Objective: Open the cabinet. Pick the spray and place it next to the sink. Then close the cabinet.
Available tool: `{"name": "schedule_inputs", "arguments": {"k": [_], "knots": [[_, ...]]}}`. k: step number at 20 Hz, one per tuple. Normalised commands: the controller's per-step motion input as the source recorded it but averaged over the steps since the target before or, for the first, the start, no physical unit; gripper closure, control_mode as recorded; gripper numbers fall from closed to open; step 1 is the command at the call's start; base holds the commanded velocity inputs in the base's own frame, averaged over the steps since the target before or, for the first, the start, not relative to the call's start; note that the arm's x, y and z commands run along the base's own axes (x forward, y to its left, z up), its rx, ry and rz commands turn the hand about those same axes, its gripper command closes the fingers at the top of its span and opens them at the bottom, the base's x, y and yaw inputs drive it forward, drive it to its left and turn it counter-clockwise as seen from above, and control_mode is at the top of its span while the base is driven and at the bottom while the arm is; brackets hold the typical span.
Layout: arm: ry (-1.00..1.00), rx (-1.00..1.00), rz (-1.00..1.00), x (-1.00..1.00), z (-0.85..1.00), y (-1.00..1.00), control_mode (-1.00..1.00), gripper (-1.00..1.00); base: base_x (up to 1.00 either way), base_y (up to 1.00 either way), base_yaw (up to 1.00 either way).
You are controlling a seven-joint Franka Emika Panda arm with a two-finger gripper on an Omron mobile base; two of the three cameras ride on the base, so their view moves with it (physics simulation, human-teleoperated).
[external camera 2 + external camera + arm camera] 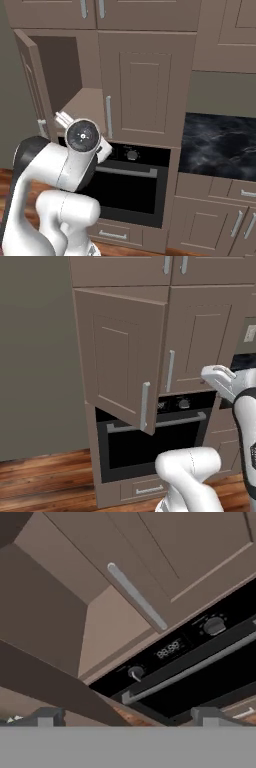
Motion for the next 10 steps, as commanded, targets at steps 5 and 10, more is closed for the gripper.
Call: {"name": "schedule_inputs", "arguments": {"k": [5, 10], "knots": [[-0.33, 0.28, 0.05, 0.01, -0.14, 0.00, -1.00, -1.00, 0.00, 0.00, 0.00], [-0.06, 0.08, 0.05, 0.00, -0.03, 0.00, -1.00, -1.00, 0.00, 0.00, 0.00]]}}
